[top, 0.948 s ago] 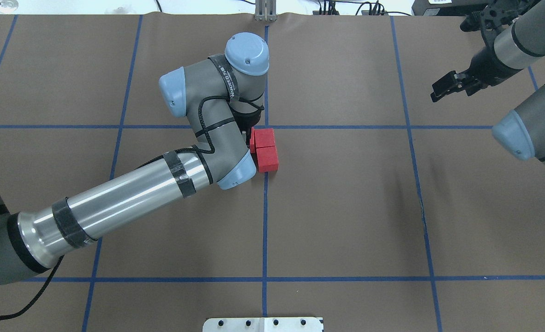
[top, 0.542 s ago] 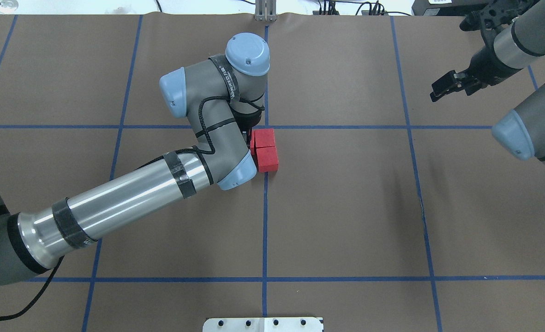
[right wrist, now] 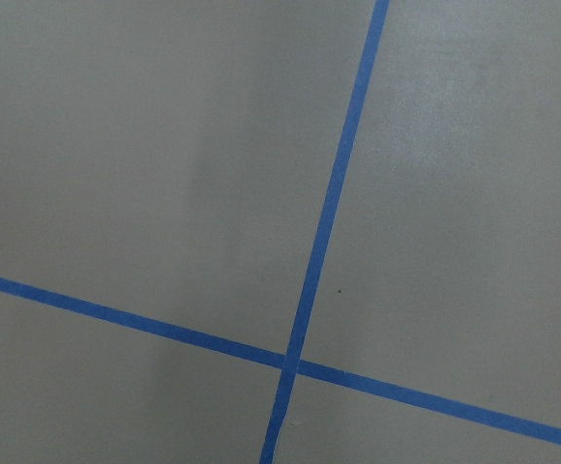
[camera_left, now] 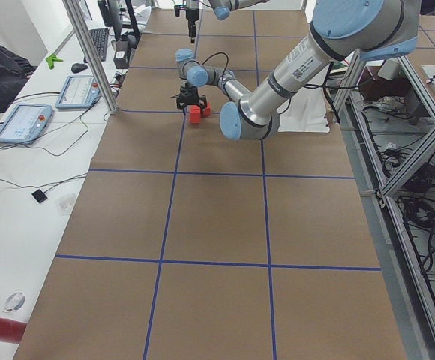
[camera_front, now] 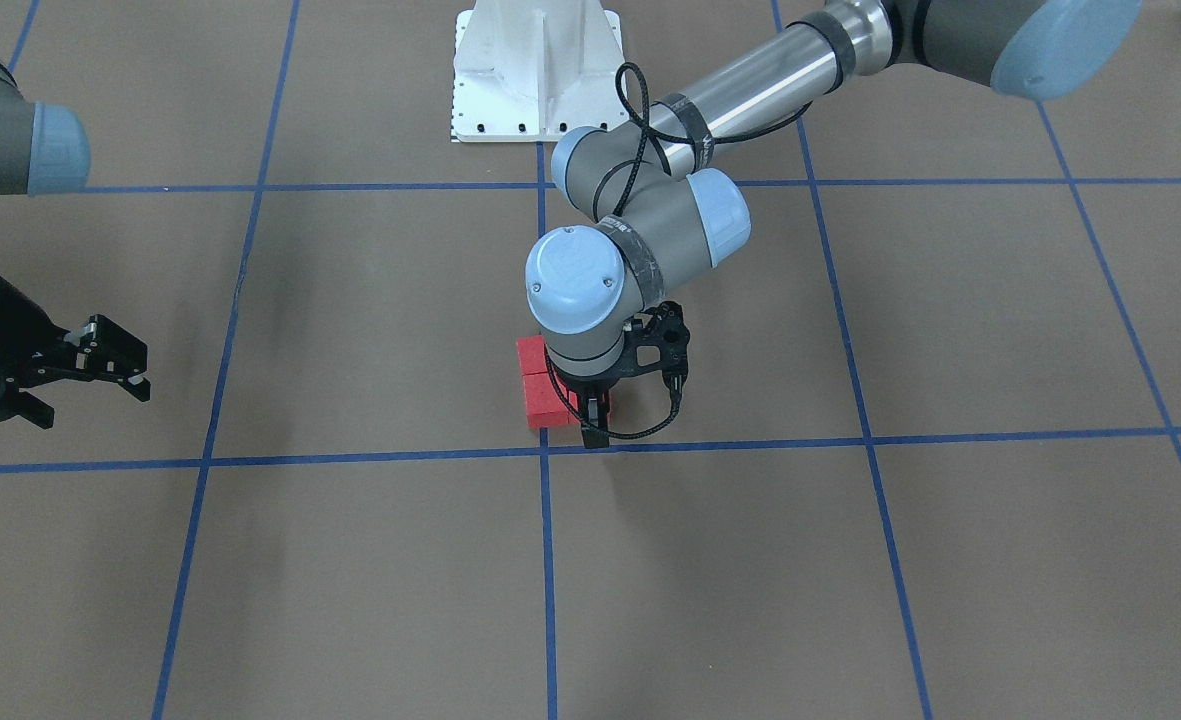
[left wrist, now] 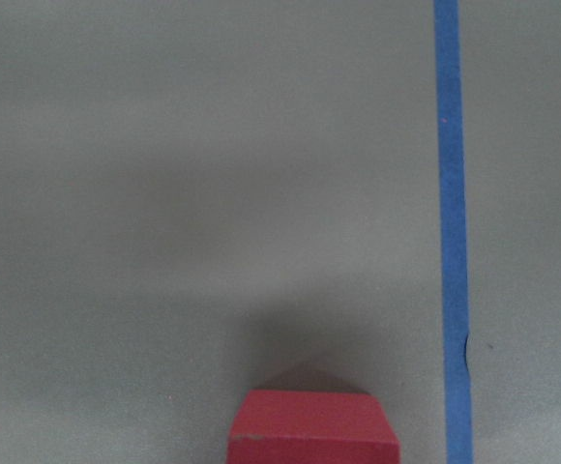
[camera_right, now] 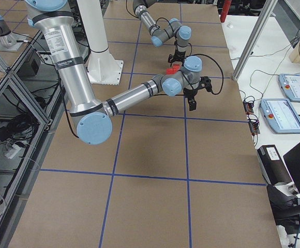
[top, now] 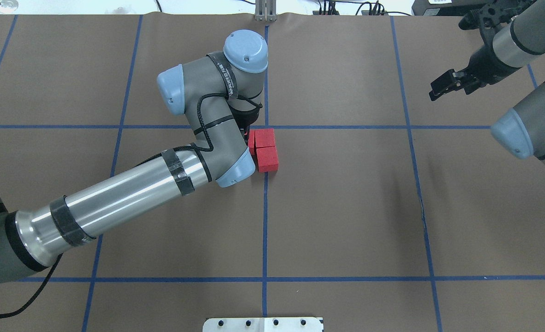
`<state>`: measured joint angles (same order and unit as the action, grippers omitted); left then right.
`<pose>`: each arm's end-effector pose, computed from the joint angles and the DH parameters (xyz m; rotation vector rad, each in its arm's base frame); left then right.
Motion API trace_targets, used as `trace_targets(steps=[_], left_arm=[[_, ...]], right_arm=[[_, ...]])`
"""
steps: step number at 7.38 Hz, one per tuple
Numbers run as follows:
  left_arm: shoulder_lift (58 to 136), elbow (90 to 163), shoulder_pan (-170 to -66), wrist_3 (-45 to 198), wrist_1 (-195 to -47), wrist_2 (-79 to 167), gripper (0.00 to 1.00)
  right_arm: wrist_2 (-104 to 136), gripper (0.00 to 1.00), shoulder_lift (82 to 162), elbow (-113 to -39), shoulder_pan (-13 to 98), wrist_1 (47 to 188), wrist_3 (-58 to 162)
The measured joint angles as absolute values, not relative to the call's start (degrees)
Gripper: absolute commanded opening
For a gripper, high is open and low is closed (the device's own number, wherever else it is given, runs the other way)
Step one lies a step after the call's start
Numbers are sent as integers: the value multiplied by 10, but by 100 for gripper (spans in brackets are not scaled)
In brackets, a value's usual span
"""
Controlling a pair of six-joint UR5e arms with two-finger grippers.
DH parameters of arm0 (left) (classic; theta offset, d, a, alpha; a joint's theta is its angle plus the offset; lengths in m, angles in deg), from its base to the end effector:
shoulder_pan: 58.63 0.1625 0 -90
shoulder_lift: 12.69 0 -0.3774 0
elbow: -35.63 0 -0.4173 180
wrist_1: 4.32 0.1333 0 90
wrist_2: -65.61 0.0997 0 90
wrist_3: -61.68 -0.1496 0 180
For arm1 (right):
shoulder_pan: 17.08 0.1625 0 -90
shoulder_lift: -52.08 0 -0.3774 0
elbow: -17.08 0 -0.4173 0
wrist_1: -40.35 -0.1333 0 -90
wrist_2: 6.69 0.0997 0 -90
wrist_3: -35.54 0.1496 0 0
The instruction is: Form red blocks into L shape at center
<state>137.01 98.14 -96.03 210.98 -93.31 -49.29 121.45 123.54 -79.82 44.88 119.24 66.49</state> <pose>0.6202 -0.5627 0.1949 -0.5723 0.4925 -1.4981 -0.2680 -0.5903 0.3762 0.2177 -0.8609 -0.1648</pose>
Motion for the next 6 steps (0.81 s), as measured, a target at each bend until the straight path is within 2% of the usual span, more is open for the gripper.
trace_targets(steps=[3, 6], left_arm=[[1355, 1020, -988, 2023, -845, -489, 100], [1321, 1068, -1032, 1837, -828, -468, 100]], right_arm=[[1222, 99, 1230, -803, 466, 1211, 665], [1214, 99, 1230, -801, 471, 1212, 658]])
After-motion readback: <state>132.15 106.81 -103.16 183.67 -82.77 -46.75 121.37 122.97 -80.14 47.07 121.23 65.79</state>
